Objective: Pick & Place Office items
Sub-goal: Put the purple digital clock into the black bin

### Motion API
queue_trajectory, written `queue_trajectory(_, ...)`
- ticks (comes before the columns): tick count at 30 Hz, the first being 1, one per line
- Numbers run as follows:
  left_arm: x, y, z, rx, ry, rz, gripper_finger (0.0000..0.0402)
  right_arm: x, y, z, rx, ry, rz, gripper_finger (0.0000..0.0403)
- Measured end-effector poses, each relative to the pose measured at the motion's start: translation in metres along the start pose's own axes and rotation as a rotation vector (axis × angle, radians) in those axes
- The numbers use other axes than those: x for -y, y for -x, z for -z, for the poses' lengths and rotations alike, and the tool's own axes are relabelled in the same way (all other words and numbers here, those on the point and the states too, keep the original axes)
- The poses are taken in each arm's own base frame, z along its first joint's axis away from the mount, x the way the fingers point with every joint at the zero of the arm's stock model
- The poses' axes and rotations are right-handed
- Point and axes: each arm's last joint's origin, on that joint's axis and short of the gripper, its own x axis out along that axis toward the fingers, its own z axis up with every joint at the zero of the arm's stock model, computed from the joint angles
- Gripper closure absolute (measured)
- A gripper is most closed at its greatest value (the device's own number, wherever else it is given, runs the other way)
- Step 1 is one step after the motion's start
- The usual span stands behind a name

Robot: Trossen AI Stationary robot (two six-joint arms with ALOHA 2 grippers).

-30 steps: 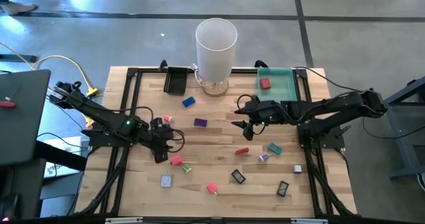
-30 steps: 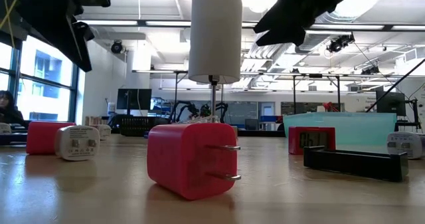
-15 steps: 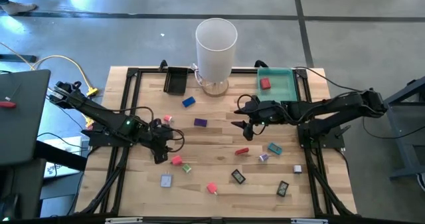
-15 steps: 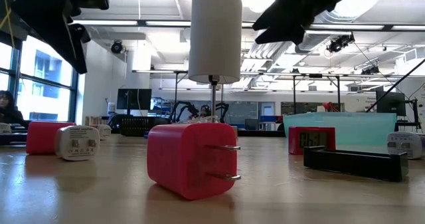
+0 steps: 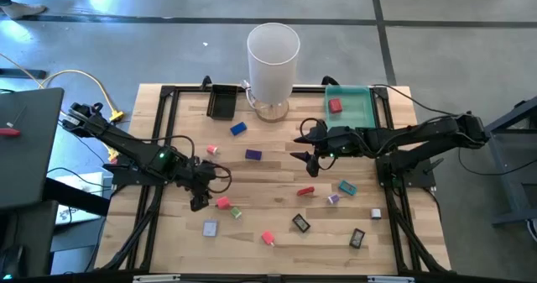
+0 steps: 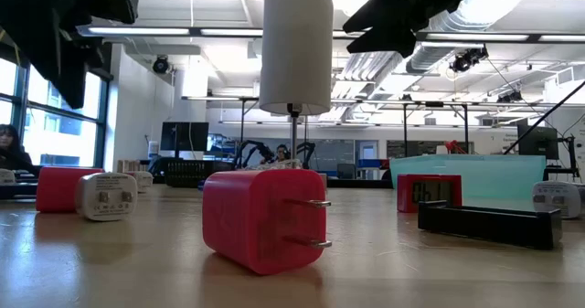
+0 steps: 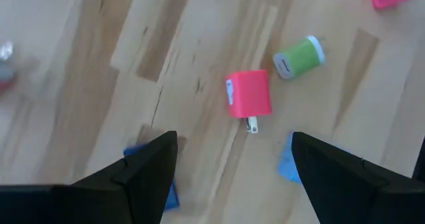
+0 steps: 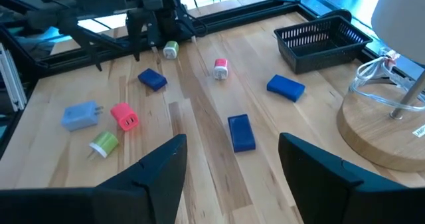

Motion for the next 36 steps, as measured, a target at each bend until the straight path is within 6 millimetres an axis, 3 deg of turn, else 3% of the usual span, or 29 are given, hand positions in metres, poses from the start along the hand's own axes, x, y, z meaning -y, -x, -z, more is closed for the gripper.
queue_trajectory(4,-0.005,0.0,0.005,-0.044,0.21,-0.058,0.0114,0.0,0.0,0.0,-0.004,-0.002,-0.008,0.0176)
queue_trajectory(12,-0.017,0.002,0.016,-0.119,0.383,-0.22,0.0114,-0.002,0.0,0.001,-0.023,-0.002,-0.072,0.0176)
queue_trajectory(26,0.002,-0.026,0.023,-0.146,0.189,-0.289,0.0115,-0.002,-0.002,0.002,-0.031,0.021,-0.073,0.0176)
queue_trajectory(36,0.0,-0.035,0.019,-0.186,0.045,-0.309,0.0115,-0.002,-0.002,0.002,-0.03,0.021,-0.074,0.0176)
